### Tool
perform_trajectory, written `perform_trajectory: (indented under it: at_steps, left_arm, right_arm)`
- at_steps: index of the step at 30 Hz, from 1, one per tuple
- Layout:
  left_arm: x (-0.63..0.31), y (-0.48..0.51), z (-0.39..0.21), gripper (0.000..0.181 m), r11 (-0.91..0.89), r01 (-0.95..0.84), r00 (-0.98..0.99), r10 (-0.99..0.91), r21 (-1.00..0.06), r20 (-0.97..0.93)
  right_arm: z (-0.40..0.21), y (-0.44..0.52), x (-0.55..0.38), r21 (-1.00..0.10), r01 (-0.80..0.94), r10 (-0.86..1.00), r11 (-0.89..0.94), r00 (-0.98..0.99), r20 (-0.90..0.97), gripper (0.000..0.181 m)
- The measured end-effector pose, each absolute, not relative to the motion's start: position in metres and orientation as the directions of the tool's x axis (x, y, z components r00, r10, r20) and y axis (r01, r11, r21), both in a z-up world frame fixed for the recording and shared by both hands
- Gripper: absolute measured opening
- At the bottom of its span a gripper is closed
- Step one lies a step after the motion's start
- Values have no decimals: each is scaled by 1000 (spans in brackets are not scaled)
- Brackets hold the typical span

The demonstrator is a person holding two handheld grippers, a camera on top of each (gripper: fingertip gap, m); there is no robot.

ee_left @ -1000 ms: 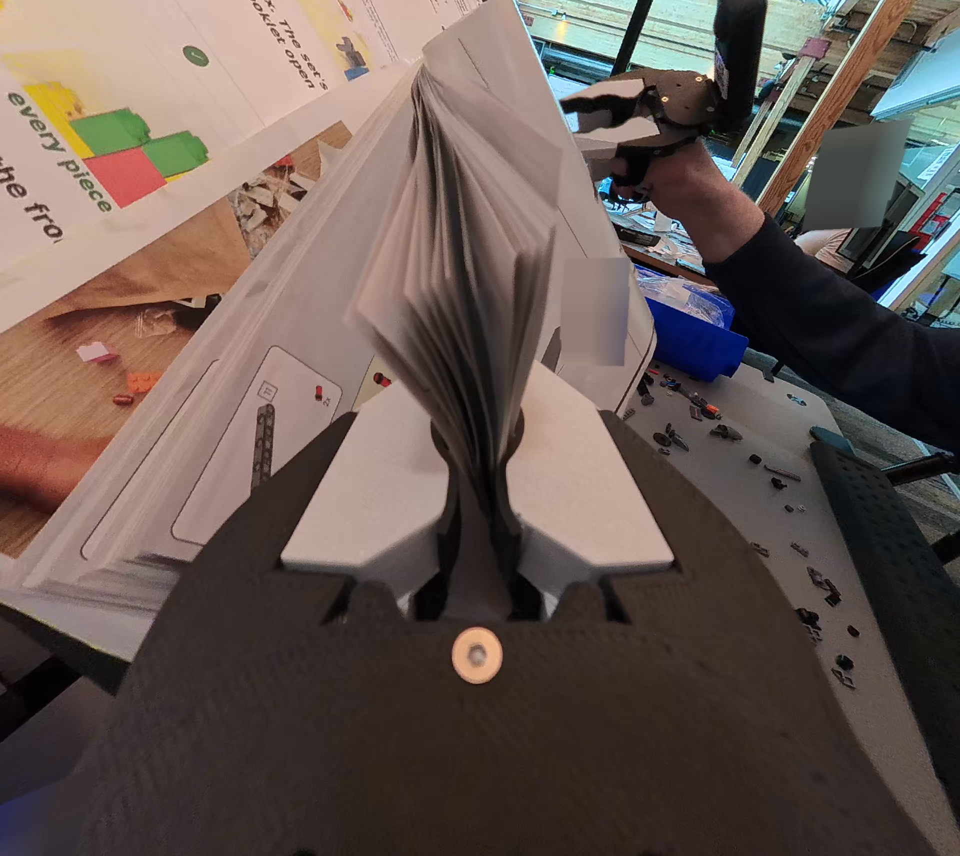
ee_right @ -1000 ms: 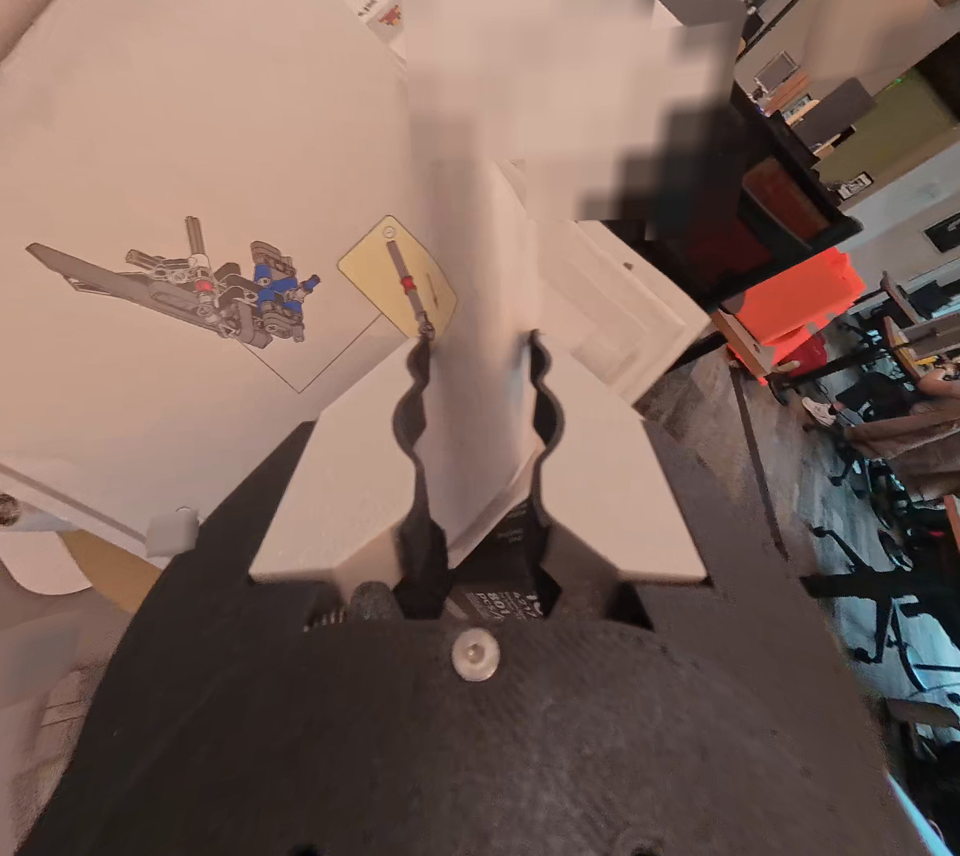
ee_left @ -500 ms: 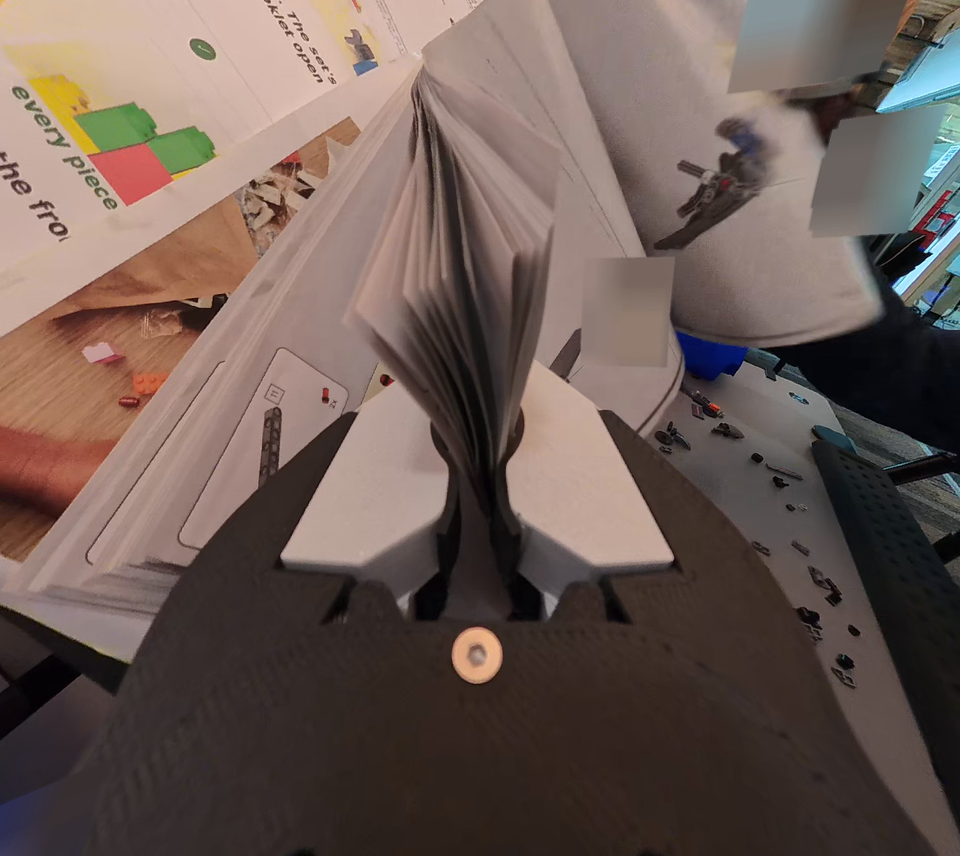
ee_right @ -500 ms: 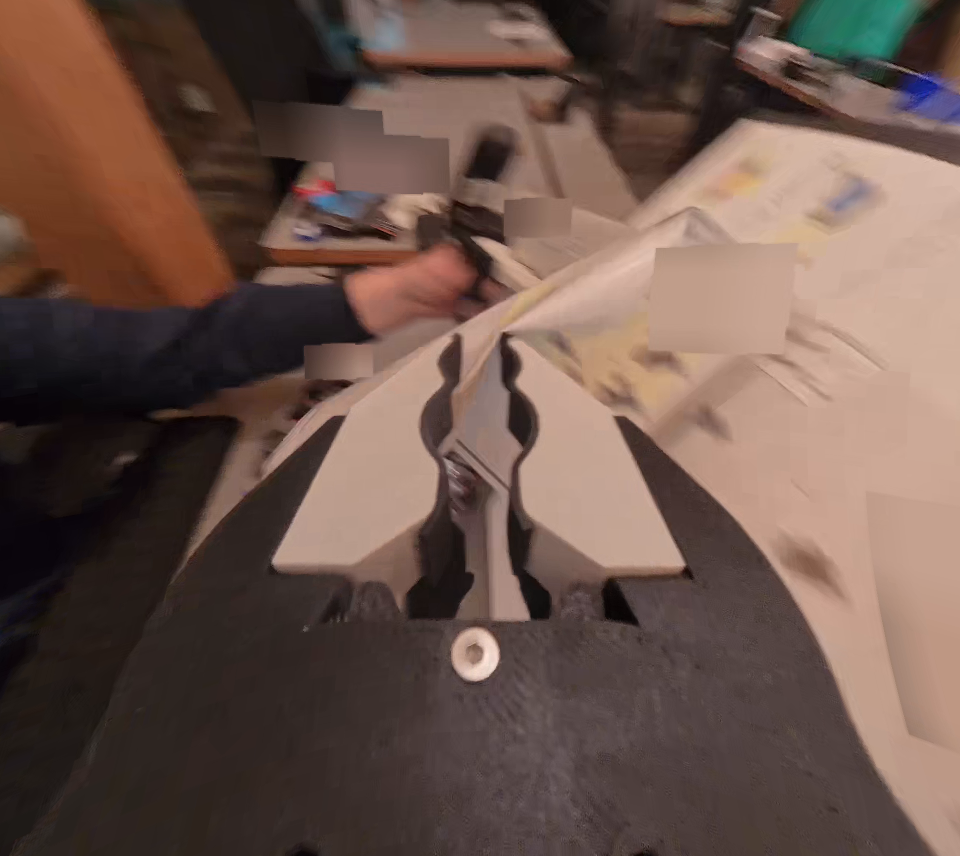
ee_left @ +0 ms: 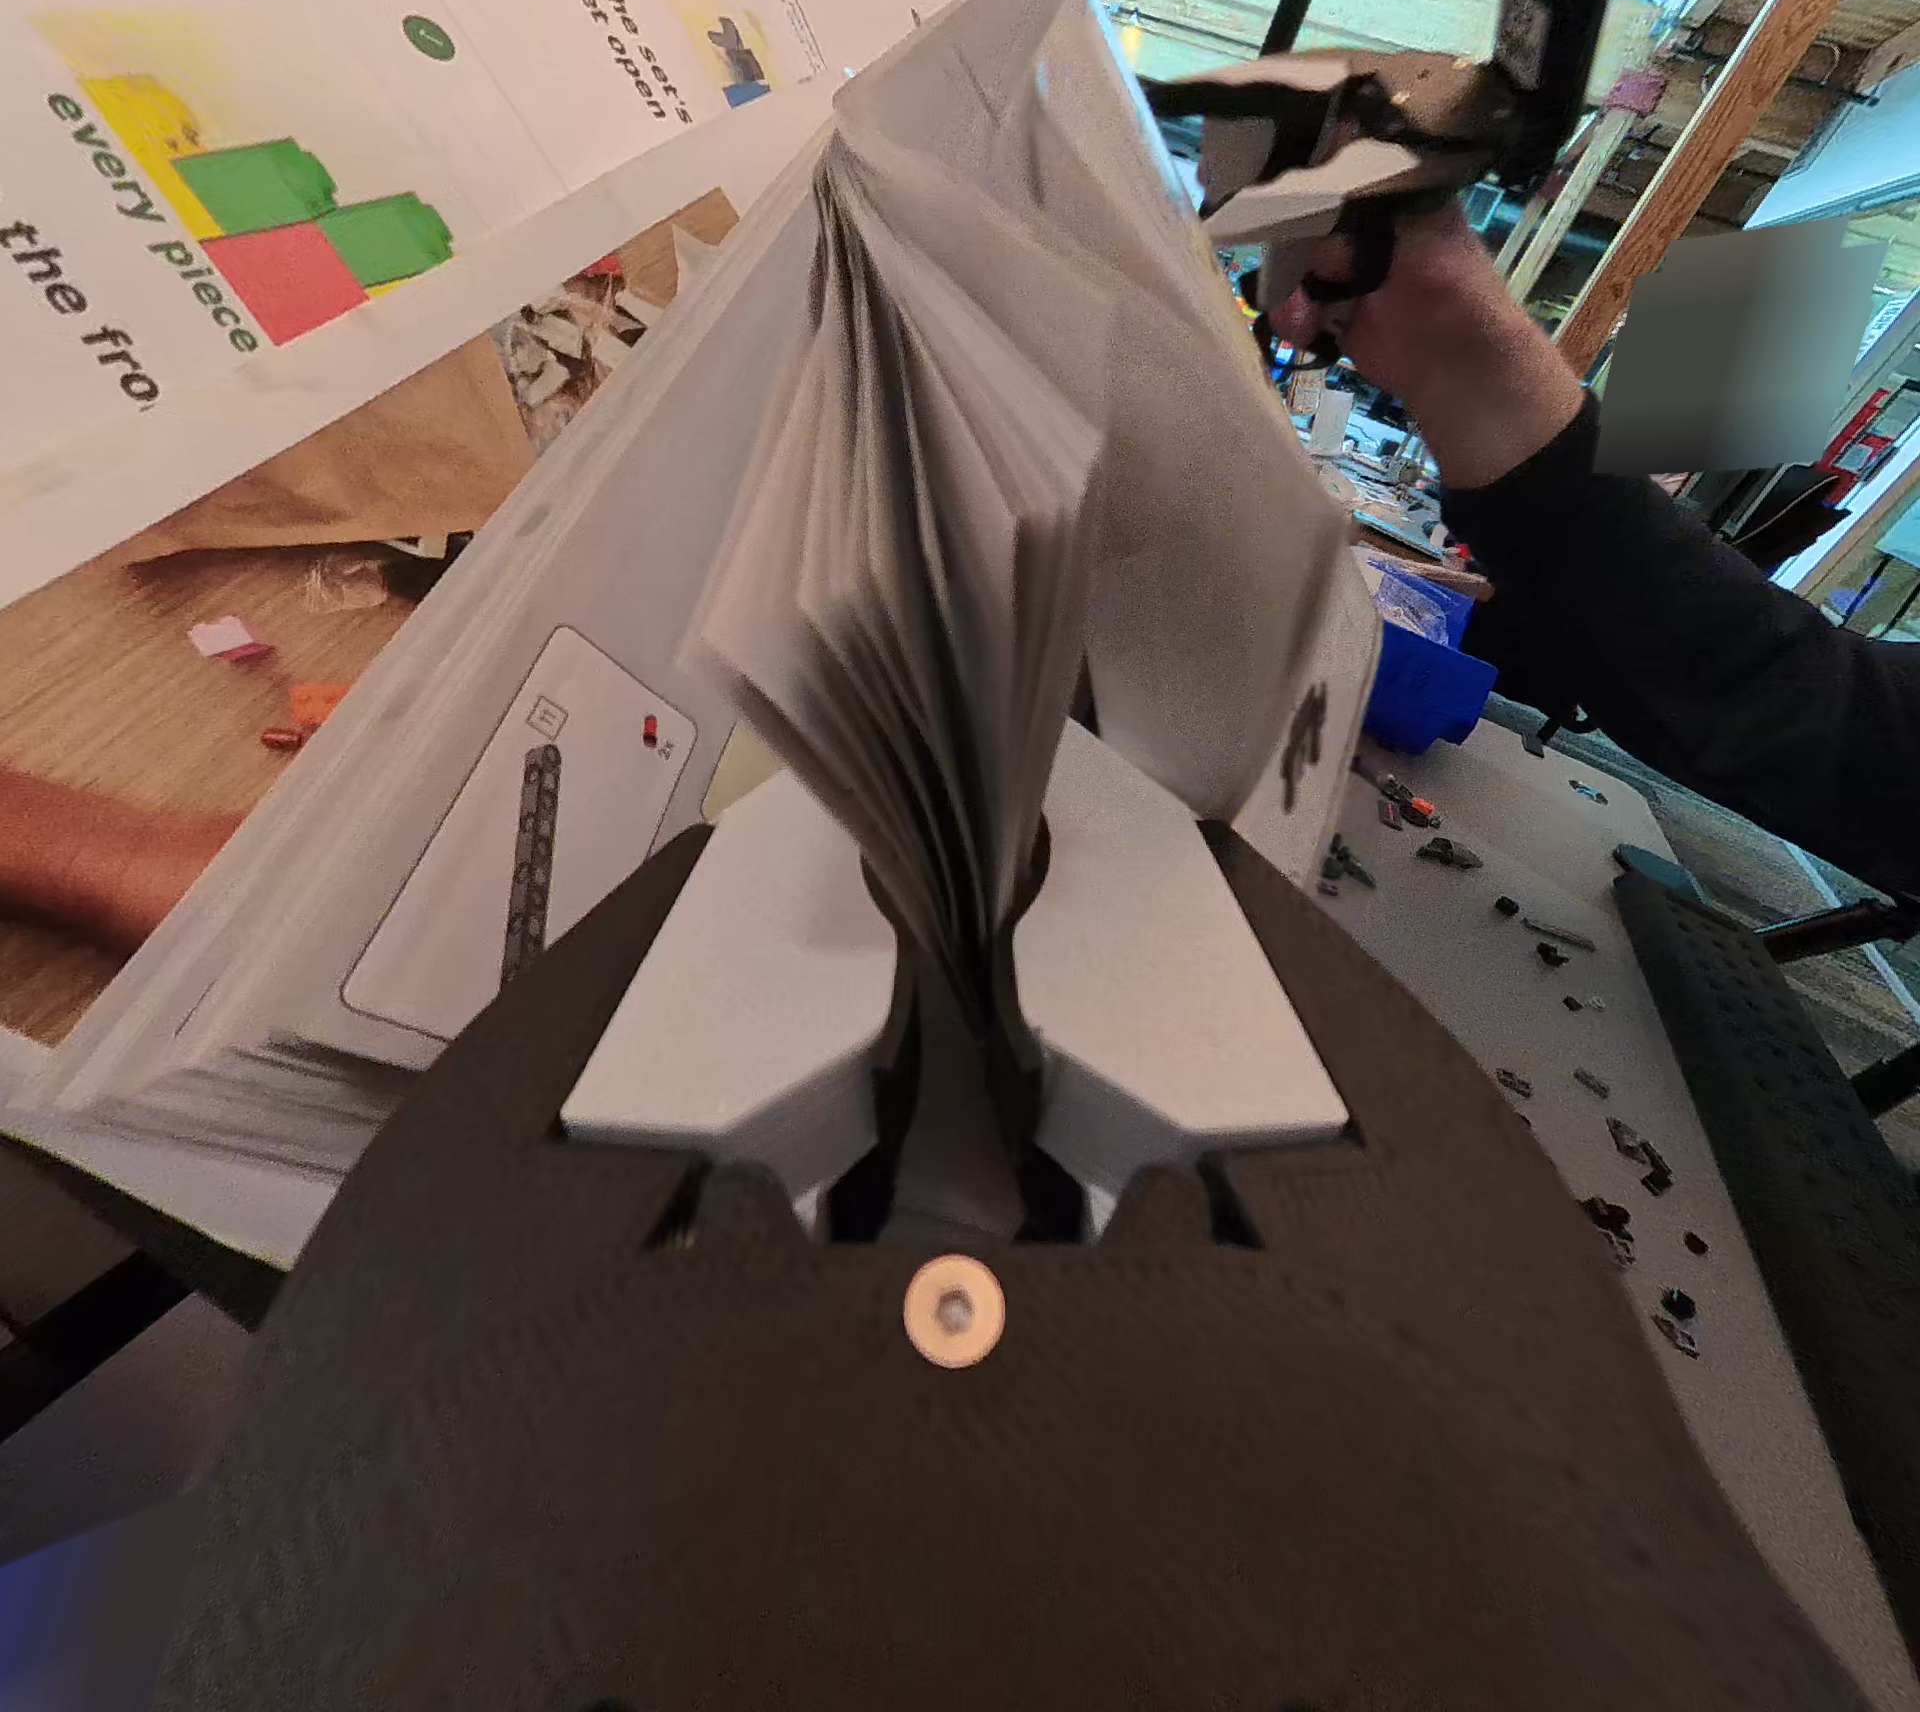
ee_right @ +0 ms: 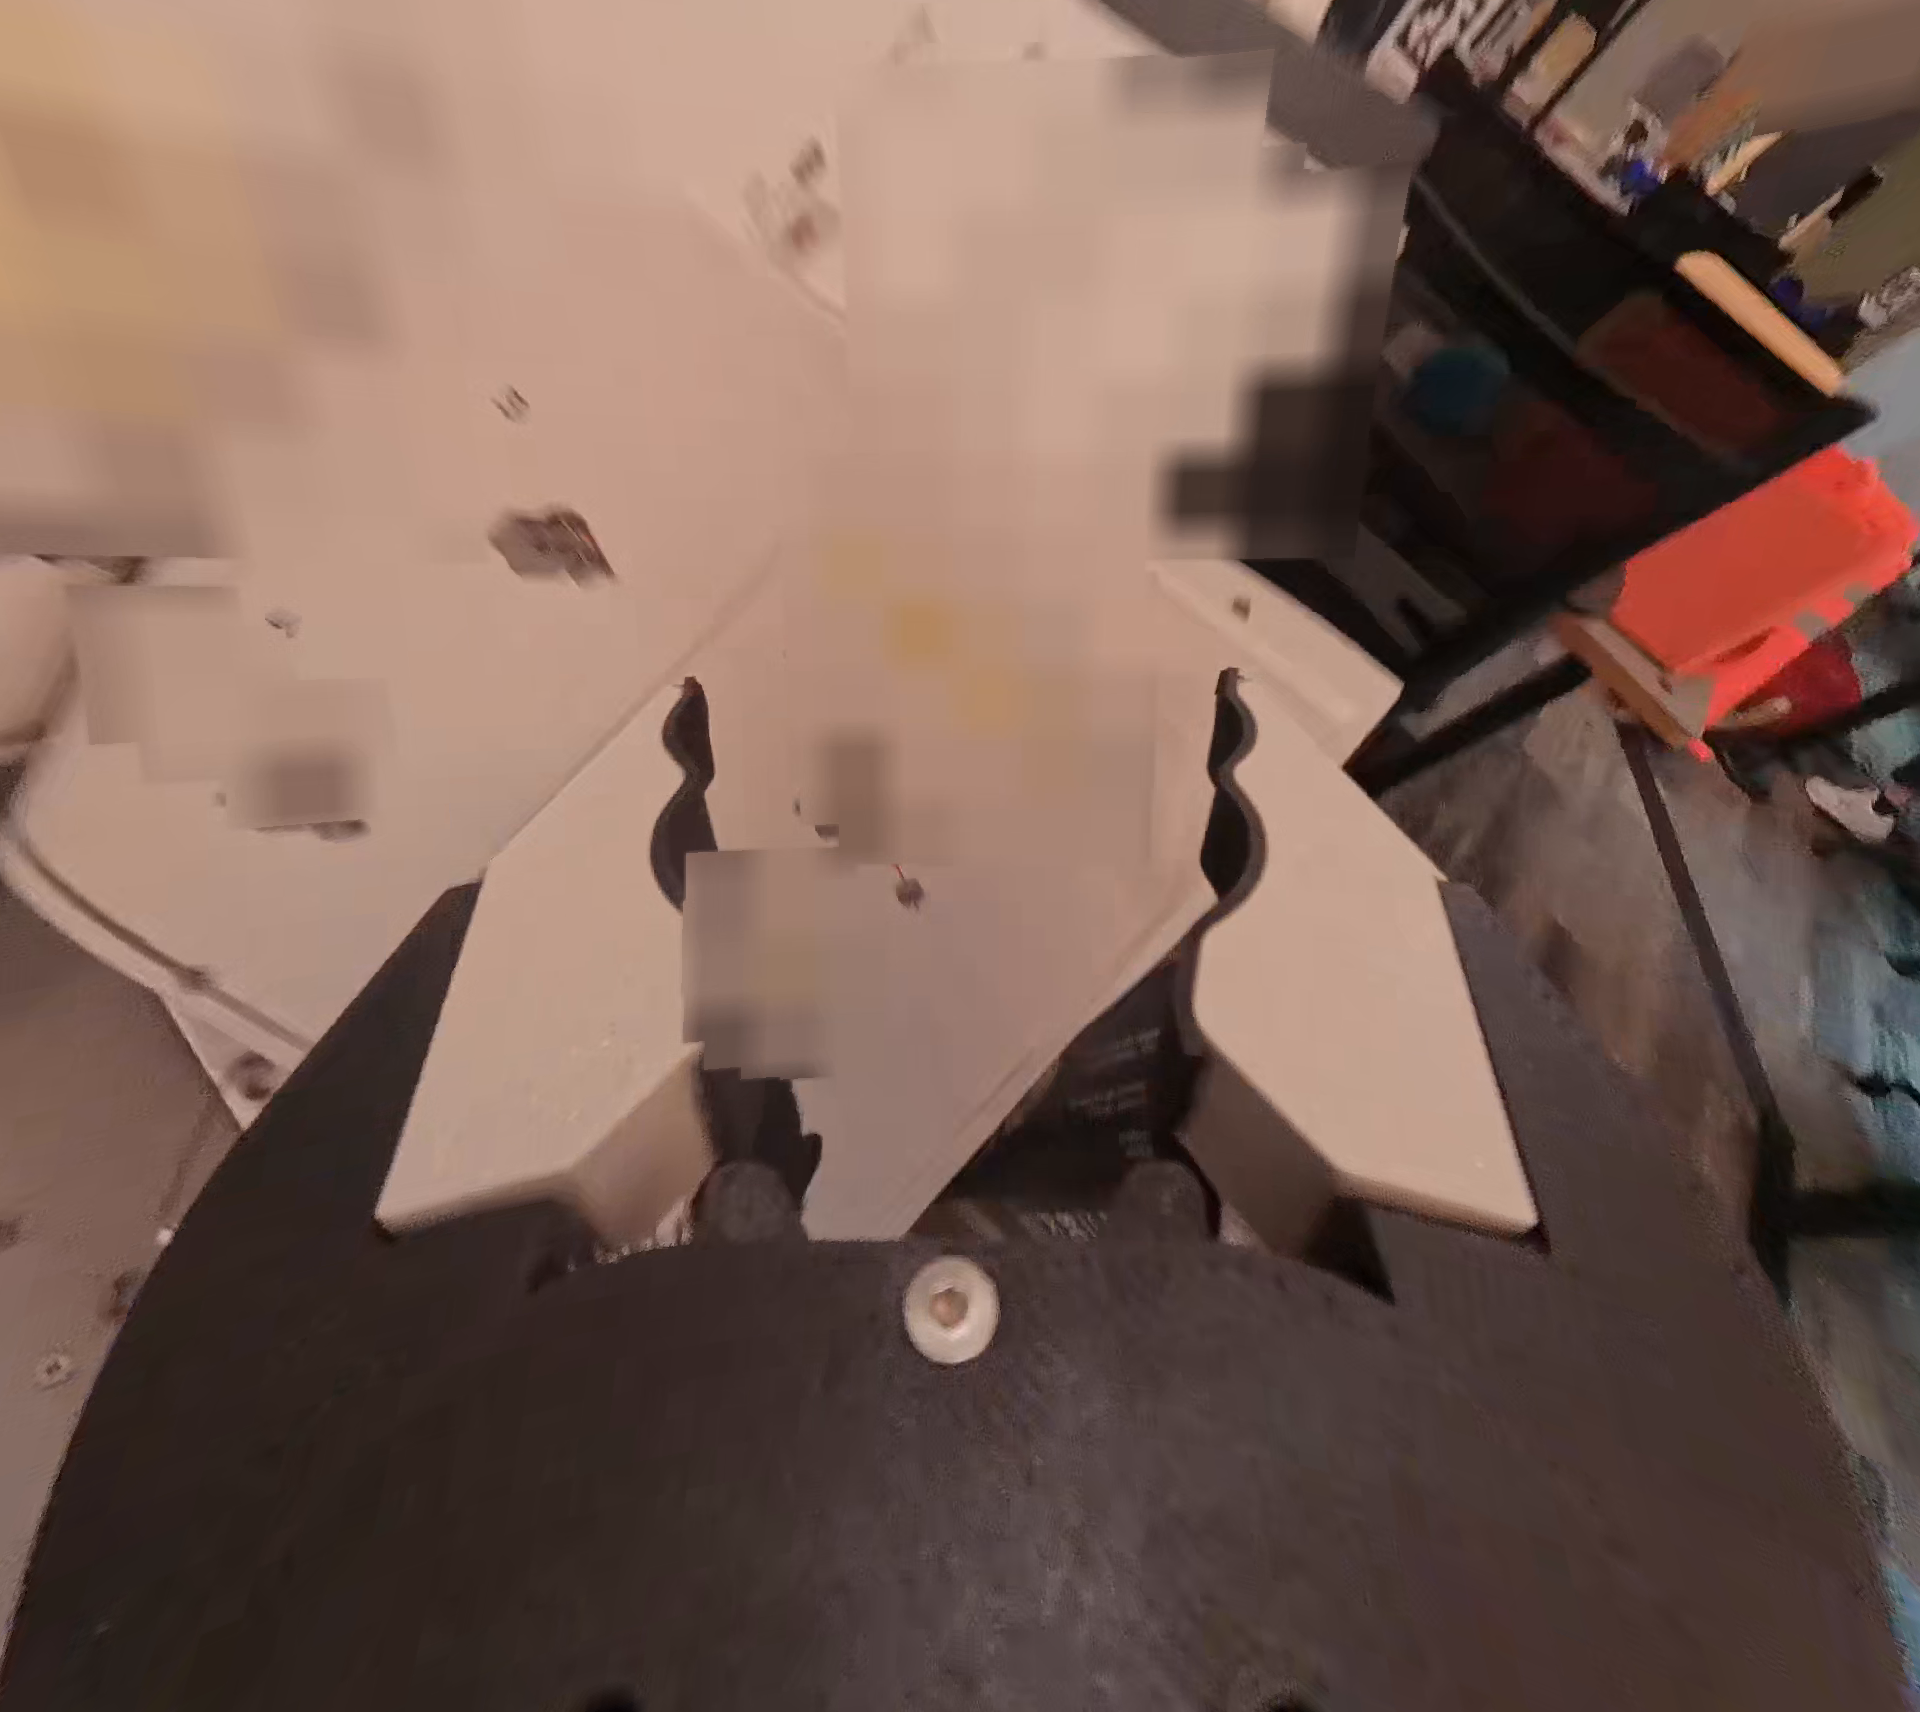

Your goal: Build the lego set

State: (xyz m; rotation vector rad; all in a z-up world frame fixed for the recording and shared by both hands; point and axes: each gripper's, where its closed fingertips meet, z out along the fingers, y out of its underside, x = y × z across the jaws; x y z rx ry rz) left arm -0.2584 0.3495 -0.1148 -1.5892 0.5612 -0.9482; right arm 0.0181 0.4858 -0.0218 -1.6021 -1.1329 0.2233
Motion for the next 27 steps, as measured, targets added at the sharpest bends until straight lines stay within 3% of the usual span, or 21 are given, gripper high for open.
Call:
perform_trajectory:
  at_steps: [6, 7, 10, 12, 16, 19, 24, 27]
  left_arm:
    - [-257, 352, -114, 0, -242, 129, 566, -778, -962, 272]
    - [-257, 352, -114, 0, -242, 127, 568, -777, -962, 271]
    - [-257, 351, -112, 0, -239, 127, 571, -776, -963, 268]
    - [-257, 351, -111, 0, -238, 130, 571, -775, -963, 269]
    - [-256, 351, -109, 0, -235, 131, 570, -777, -963, 267]
    - [-255, 351, -110, 0, -237, 124, 570, -778, -964, 265]
    - [-255, 351, -109, 0, -234, 130, 566, -780, -964, 266]
    - [-255, 352, -110, 0, -233, 133, 566, -780, -963, 267]
  right_arm:
    - [-51, 503, 25, -776, 621, 676, 108, 526, 516, 76]
    - [-48, 502, 26, -771, 625, 664, 117, 528, 529, 56]
    - [-51, 496, 20, -751, 641, 666, 155, 494, 559, 22]
    - [-55, 493, 16, -739, 653, 668, 168, 476, 572, 12]
    - [-41, 498, 25, -763, 630, 630, 142, 537, 561, 84]
    - [-45, 510, 38, -768, 638, 640, 60, 566, 520, 106]
    - [-50, 505, 34, -787, 614, 693, 58, 543, 474, 71]
    - [-46, 502, 36, -754, 648, 651, 106, 528, 545, 39]
